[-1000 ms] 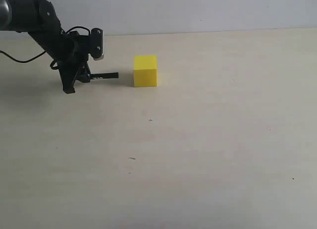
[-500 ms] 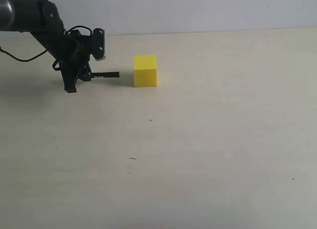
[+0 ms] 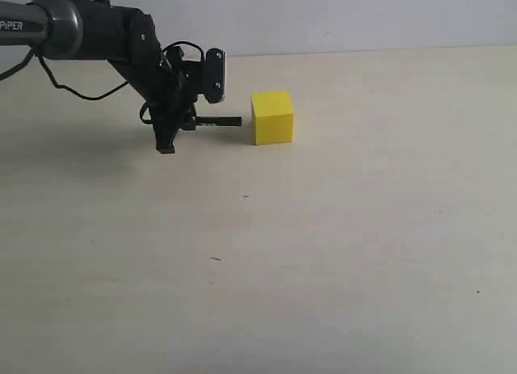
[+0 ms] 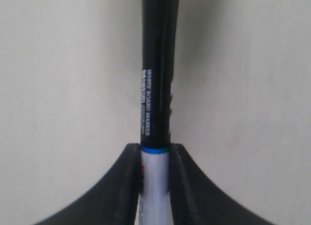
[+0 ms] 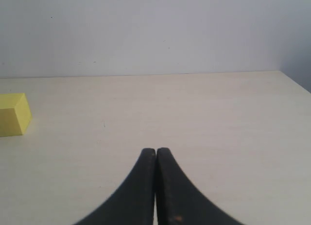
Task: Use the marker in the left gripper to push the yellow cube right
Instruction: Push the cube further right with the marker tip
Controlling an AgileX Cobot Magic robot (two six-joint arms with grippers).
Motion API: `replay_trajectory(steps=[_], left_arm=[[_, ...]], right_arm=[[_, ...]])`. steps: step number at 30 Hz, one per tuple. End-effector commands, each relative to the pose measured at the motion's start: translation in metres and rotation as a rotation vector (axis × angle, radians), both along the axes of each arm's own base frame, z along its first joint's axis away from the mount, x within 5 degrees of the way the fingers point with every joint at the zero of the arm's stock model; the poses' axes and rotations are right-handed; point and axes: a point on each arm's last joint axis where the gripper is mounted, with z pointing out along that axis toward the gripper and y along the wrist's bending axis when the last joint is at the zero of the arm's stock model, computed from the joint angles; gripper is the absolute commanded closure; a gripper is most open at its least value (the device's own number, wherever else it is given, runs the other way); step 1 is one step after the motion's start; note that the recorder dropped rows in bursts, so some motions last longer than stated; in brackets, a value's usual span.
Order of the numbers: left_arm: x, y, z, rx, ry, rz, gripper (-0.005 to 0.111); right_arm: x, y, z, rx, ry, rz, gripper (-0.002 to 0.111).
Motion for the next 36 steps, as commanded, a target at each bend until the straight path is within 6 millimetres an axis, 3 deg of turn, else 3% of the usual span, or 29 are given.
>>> replay_trajectory(steps=[1,5,10,12,15,21,25,36], left_arm=[[0.007,0.007,0.004,-0.005,-0.036,0.030,0.107],[0.008,-0.005,-0.002,-0.019,-0.053,0.025,0.107],[-0.004,-0.051,-0.005,-0.033,-0.067,-0.063,0.107],[-0.008,-0.059,-0.005,-0.035,-0.070,-0.082,0.107],[-0.008,-0.059,-0.005,-0.038,-0.063,-0.069,0.107],[0.003,-0.035,-0.006,-0.029,-0.045,0.032,0.107],[0.005,-0.034,-0.005,-0.032,-0.053,0.034,0.107],[-0.023,-0.103,-0.004,-0.068,-0.108,-0.111,0.107]], right_arm=[[0.000,0.000,0.000,0.000,-0.014,0.002,0.108],[0.000,0.000,0.000,0.000,-0.014,0.002,0.108],[0.000,0.000,0.000,0.000,-0.014,0.002,0.108],[0.000,0.000,0.000,-0.002,-0.015,0.003,0.108],[0.000,0.000,0.000,-0.002,-0.015,0.003,0.108],[0.000,0.000,0.000,0.000,-0.014,0.002,0.108],[0.000,0.000,0.000,0.000,-0.014,0.002,0.108],[0.000,0.000,0.000,-0.002,-0.015,0.003,0.108]])
